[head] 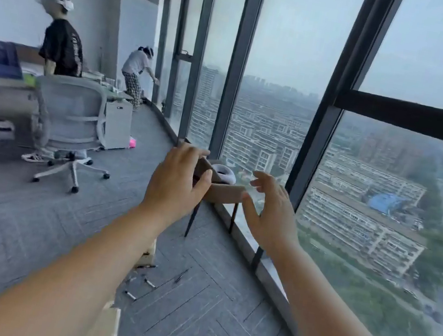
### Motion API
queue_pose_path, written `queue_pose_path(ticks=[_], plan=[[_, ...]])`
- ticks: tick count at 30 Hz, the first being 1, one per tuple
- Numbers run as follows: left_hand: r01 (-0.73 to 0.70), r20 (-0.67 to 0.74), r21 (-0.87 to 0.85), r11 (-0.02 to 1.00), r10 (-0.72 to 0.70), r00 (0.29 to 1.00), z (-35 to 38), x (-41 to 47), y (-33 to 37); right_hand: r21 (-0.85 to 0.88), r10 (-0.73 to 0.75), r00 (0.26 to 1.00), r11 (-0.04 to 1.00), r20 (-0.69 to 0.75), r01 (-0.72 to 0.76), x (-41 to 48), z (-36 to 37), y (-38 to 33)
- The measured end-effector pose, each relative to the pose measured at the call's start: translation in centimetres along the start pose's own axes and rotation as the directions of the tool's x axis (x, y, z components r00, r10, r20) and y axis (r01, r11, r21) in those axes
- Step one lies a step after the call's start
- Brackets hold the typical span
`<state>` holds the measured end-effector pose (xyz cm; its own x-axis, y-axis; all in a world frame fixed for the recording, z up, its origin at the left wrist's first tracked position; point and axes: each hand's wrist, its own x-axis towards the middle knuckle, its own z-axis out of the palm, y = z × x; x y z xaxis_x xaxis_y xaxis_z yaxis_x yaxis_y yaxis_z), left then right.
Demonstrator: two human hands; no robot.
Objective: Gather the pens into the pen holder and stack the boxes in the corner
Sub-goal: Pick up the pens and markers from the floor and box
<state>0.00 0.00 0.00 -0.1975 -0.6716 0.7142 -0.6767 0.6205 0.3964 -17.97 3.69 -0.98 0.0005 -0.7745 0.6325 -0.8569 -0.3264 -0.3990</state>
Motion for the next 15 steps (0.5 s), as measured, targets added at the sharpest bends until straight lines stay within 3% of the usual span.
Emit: queue_pose_path(ticks=[7, 15], plan=[[0.119, -0.017, 0.130, 0.984, -0.118, 0.993, 1.1, -1.9, -10.5, 0.133, -0.007, 0.995, 0.991, 0.102, -0.007, 3.1, 10.5, -0.6], [0.315, 0.036, 0.217, 0.924, -0.330, 0.943, 6.2, -2.1, -17.9, 0.217, -0.067, 0.961, 0.976, 0.269, 0.007, 6.6, 21.0, 3.9]])
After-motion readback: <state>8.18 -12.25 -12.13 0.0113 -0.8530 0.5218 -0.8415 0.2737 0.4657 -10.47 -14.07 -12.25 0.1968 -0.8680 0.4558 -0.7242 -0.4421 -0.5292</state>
